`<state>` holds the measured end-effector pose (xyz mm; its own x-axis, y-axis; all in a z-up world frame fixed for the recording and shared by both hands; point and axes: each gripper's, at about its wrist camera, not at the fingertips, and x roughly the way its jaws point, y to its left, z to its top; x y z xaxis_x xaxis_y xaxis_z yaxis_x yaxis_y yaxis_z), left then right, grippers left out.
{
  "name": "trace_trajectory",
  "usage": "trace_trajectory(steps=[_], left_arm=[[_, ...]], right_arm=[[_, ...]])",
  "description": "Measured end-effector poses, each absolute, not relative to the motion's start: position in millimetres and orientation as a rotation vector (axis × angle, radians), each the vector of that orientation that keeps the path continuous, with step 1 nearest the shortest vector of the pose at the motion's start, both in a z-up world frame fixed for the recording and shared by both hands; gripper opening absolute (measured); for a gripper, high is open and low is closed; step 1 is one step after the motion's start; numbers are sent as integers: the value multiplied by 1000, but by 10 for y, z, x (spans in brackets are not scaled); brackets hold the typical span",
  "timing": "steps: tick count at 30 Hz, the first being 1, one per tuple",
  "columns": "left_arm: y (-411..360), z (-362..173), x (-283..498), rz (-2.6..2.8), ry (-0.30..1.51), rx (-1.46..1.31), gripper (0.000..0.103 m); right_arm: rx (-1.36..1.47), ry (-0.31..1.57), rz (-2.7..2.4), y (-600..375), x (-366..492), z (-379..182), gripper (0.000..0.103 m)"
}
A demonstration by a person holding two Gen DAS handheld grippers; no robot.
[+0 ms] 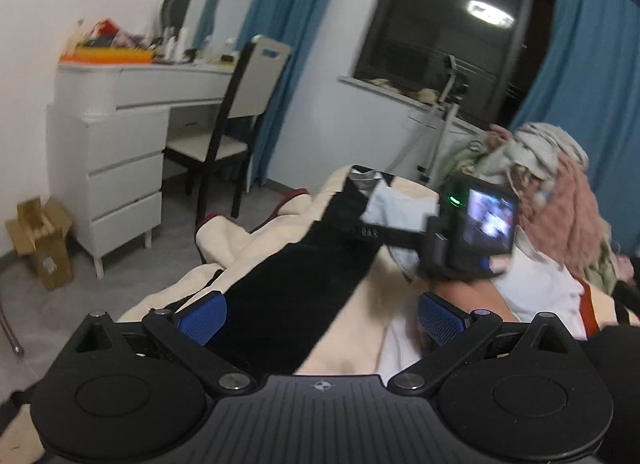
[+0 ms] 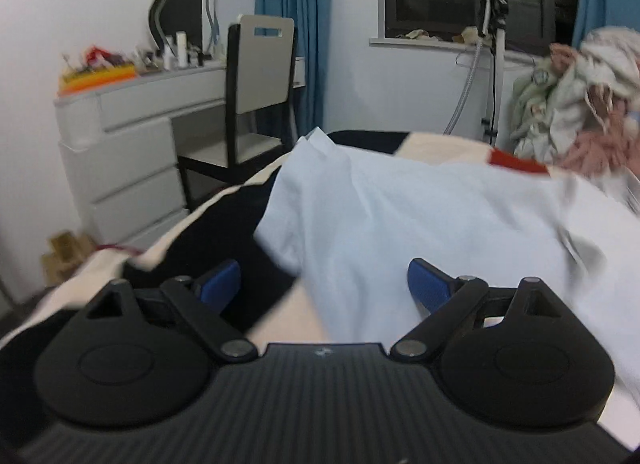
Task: Fold clothes
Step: 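Grasp the T-shirt hem with the right gripper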
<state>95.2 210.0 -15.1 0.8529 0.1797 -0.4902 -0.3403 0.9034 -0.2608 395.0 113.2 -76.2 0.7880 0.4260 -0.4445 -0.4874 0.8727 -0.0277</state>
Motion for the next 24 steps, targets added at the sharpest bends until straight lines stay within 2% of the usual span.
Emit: trace_trajectory(steps=[1,3,5,7,8,10,13,19,24], left_arm=[[2135,-186,1000,289,486,-359,103],[2182,-244,1065,292,497,-381,103],[2201,-291,1099,295,503,-393,103],[2181,-334,1117,302,507,-386,103],[2157,-345,1114,304,512,-379,103],[2122,-361,1109,300,518,-372,103],[2083,-351,1082,293,513,-362,103],[1936,-288,993,268,501,-341,103],[1724,-286,958,209,504,-306,103]], right_arm=[[-156,436,475,1223,4073,-768,78],[-135,429,444,1298,4277,-754,75],[-116,432,390,1319,4466,-710,58],[-104,461,340,1282,4636,-691,19],[-95,474,330,1257,4689,-661,11],[-85,456,321,1191,4708,-548,7],[-77,320,336,906,4548,-260,6],[120,167,161,-501,4322,195,5],[241,186,-49,-1669,4290,-14,5]])
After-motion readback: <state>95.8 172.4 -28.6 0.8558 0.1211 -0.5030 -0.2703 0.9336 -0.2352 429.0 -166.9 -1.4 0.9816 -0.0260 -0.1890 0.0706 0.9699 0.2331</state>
